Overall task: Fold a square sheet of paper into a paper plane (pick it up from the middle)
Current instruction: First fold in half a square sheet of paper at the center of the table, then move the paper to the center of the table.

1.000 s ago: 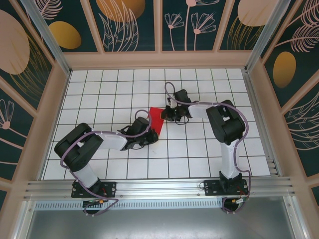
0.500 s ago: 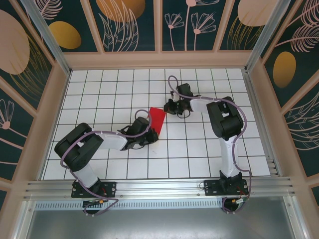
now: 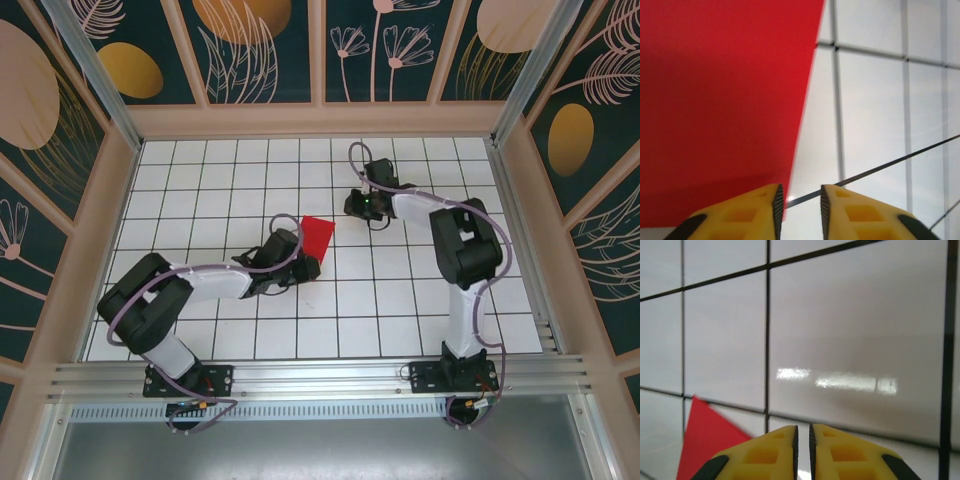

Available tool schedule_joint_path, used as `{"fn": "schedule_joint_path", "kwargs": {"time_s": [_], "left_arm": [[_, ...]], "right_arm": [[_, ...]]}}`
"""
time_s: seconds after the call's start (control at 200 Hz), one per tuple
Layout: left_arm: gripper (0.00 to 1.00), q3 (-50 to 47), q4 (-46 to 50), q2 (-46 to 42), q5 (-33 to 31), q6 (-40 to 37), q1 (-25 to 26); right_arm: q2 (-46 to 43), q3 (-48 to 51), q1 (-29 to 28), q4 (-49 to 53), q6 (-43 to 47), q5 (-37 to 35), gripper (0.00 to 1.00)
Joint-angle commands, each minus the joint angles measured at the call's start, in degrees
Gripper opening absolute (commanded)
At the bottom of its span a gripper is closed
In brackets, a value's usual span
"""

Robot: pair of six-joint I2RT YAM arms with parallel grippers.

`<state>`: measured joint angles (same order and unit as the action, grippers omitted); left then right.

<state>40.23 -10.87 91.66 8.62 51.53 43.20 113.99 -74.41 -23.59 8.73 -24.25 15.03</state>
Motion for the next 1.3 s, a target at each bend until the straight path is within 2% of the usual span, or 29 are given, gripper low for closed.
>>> {"fn": "schedule_joint_path", "kwargs": {"time_s": [0.0,0.115,0.32,0.455,0.641,0.796,0.926,1.016,1.116,1.296], "left_arm": [[0.36,3.2,3.3,-5.7,-6.9,-0.7,-0.4],[0.53,2.1,5.9,-9.9,-10.9,0.2,-2.4],[0.75,-3.1,12.0,-18.1,-17.2,2.9,-6.7],[0.85,-6.4,14.1,-23.3,-18.3,4.1,-8.8],[0.95,-9.6,13.7,-25.1,-17.4,5.4,-9.9],[0.99,-11.1,11.0,-23.4,-15.0,5.6,-11.0],[0.99,-11.2,9.5,-21.5,-13.0,5.0,-11.6],[0.98,-11.3,8.4,-20.2,-12.0,4.9,-11.9],[0.99,-10.7,8.0,-19.0,-11.1,5.1,-12.4],[0.99,-11.5,6.8,-20.1,-10.4,6.2,-12.5]], "right_arm": [[-7.1,4.3,-4.0,1.5,-0.9,-5.2,0.25],[-8.6,6.5,-7.4,1.5,-1.7,-8.0,0.36],[-3.3,2.7,-13.6,2.1,-1.7,-10.4,0.42],[1.9,-2.9,-15.8,4.2,-1.0,-11.9,0.44],[7.2,-8.0,-16.3,7.7,1.2,-15.0,0.45],[10.8,-9.5,-17.1,9.7,7.6,-12.8,0.42],[11.5,-8.5,-18.8,11.1,18.3,-6.8,0.39],[10.6,-8.6,-19.3,11.5,21.7,-3.0,0.38],[8.9,-10.8,-19.4,11.1,19.4,-1.3,0.38],[5.2,-11.5,-19.1,10.3,6.0,-7.8,0.38]]}}
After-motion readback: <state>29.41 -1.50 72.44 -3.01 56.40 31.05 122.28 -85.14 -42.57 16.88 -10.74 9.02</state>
